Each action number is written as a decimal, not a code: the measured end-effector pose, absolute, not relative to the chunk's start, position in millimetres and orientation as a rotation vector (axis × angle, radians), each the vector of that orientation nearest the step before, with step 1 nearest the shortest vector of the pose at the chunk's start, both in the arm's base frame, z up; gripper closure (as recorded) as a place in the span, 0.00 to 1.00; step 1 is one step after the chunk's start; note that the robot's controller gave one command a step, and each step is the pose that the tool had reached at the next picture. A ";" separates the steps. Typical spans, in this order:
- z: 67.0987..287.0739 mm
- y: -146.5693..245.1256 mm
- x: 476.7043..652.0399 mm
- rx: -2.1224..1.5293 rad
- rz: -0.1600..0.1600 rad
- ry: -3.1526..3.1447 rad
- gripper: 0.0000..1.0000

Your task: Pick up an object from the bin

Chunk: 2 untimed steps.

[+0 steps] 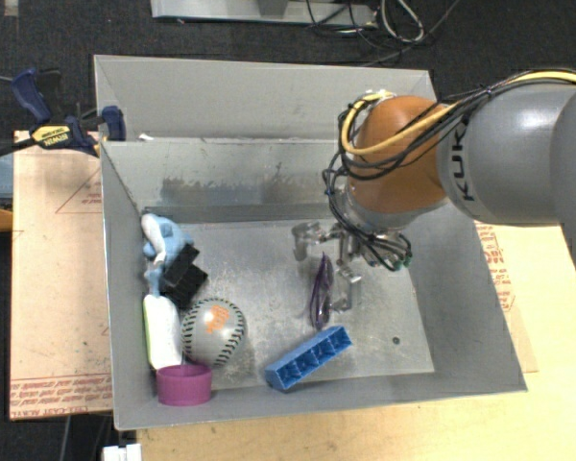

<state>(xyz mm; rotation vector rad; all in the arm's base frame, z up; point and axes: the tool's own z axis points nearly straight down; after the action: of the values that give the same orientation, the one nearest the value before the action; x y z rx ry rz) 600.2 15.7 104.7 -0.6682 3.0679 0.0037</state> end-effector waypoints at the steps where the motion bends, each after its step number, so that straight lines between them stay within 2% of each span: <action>1: 112.2 8.0 591.0 -0.860 0.003 3.018 0.00; 2: 106.7 18.5 595.2 -1.037 0.004 2.963 0.00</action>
Offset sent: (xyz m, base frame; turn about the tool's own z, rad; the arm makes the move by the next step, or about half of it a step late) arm -0.0040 0.0068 -0.0047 -0.2842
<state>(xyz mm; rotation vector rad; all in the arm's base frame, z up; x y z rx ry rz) 595.2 18.5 106.7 -1.0370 2.9626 0.0044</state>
